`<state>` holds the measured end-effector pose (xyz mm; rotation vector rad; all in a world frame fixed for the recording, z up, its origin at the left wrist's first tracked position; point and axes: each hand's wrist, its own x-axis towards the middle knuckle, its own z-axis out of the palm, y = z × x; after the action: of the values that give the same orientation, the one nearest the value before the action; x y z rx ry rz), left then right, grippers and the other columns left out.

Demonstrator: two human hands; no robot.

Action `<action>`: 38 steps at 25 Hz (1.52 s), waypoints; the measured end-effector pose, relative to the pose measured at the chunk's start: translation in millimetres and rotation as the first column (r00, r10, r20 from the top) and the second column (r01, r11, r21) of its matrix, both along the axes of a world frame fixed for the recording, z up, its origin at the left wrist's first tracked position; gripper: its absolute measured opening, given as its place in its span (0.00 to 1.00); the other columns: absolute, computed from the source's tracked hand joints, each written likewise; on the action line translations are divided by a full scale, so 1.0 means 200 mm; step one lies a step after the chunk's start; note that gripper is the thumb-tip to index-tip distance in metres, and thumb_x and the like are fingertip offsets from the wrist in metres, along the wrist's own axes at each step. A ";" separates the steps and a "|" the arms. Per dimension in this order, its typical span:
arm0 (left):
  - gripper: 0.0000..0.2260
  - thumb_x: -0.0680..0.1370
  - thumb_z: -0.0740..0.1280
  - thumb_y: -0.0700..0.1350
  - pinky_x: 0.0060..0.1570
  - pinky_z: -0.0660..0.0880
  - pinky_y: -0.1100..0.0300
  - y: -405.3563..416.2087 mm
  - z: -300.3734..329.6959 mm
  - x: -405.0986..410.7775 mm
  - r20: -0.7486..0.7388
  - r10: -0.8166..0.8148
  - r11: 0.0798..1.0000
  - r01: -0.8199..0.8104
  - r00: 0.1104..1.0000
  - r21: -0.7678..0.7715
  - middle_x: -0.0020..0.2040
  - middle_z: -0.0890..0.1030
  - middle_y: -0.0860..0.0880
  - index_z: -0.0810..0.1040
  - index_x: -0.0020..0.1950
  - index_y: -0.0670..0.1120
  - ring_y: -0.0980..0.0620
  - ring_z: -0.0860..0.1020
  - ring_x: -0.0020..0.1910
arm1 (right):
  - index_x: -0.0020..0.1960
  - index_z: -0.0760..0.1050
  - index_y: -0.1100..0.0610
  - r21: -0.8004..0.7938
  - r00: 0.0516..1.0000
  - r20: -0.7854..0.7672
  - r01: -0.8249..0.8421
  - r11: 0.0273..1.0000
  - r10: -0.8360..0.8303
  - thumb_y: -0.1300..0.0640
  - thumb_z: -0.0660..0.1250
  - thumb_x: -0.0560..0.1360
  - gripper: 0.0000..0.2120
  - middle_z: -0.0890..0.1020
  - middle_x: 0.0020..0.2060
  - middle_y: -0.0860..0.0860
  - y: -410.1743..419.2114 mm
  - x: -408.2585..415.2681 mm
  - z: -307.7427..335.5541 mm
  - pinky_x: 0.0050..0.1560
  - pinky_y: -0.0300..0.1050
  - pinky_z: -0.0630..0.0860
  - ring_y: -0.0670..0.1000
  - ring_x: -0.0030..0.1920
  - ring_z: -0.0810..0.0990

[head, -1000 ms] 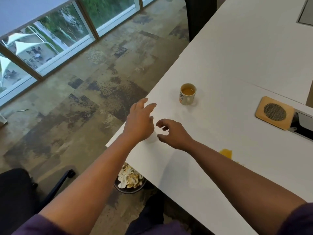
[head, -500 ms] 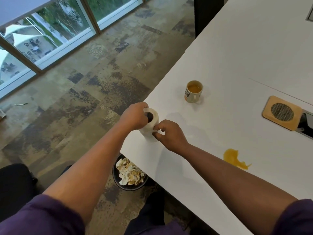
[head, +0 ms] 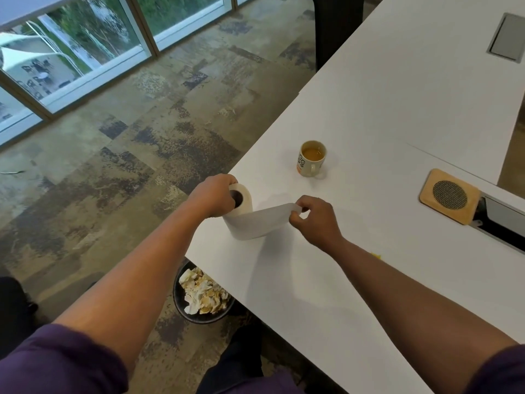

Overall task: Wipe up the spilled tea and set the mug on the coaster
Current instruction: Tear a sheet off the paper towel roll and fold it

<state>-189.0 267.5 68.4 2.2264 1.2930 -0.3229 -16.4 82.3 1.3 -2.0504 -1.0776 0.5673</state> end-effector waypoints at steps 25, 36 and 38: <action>0.54 0.58 0.70 0.79 0.74 0.60 0.34 -0.13 -0.06 -0.04 0.084 -0.276 0.958 0.281 0.957 -0.059 0.81 0.54 0.54 0.54 0.79 0.63 0.43 0.52 0.80 | 0.53 0.79 0.50 -0.047 0.901 -0.267 0.341 0.939 -0.341 0.56 0.74 0.69 0.13 0.83 0.49 0.49 -0.18 0.29 -0.08 0.46 0.45 0.79 0.50 0.47 0.82; 0.26 0.70 0.75 0.61 0.54 0.78 0.45 -0.09 -0.13 -0.04 0.138 -0.339 0.939 0.326 0.931 0.109 0.64 0.70 0.54 0.70 0.65 0.61 0.46 0.73 0.60 | 0.47 0.80 0.46 -0.013 0.890 -0.294 0.361 0.932 -0.349 0.51 0.73 0.74 0.03 0.83 0.42 0.41 -0.18 0.31 -0.07 0.45 0.45 0.78 0.47 0.45 0.81; 0.22 0.72 0.74 0.60 0.52 0.79 0.47 -0.09 -0.12 -0.03 0.149 -0.349 0.935 0.332 0.925 0.126 0.62 0.71 0.53 0.72 0.63 0.60 0.46 0.75 0.57 | 0.45 0.81 0.44 -0.007 0.871 -0.337 0.377 0.926 -0.357 0.51 0.72 0.75 0.02 0.84 0.42 0.39 -0.18 0.32 -0.07 0.48 0.47 0.80 0.46 0.46 0.82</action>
<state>-195.4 250.1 43.6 2.5029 0.8461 -0.1933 46.8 46.6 -12.6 -1.9503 -0.4820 0.6453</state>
